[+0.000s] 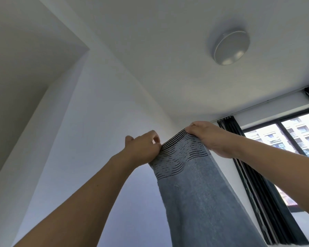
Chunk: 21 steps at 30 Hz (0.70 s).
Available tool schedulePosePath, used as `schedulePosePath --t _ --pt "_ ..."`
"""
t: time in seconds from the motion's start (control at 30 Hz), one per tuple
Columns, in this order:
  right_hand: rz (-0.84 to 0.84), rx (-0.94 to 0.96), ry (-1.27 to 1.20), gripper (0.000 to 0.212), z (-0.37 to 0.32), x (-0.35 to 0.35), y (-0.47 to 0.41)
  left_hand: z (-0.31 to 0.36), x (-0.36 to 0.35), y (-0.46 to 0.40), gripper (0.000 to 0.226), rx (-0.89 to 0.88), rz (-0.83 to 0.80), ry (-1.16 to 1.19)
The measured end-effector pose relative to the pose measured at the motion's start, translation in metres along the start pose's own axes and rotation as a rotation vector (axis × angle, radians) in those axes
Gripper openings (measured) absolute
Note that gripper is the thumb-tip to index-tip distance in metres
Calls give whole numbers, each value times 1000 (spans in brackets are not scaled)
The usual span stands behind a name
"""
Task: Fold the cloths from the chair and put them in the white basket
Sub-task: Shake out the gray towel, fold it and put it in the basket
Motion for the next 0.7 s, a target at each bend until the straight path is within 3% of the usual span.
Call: schedulePosePath --t 0.1,0.23,0.33,0.4,0.57,0.7 --pt "10 0 31 26 12 4 -2 6 -10 -3 27 -51 -68 -130" --pt "98 53 106 14 22 13 -1 18 -13 -3 19 -69 -122 -399" --pt "80 145 360 22 20 14 2 40 0 0 14 -45 -54 -621" --pt "-33 168 547 19 19 6 3 52 6 -2 11 -51 8 -708" --pt "-236 -46 927 5 48 -16 0 32 -37 -4 19 25 -136 -597" --pt "-304 -338 777 12 98 -43 -3 -9 -92 2 10 154 -296 -339"
Point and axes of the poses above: each hand's wrist, its own y-axis away from the middle knuckle, its own x-axis out of the back of the hand, z = x × y, the point moved 9 cm from there along -y, towards the middle knuckle, and after that the axes turned 1 degree about y, right-handed, at the moved point
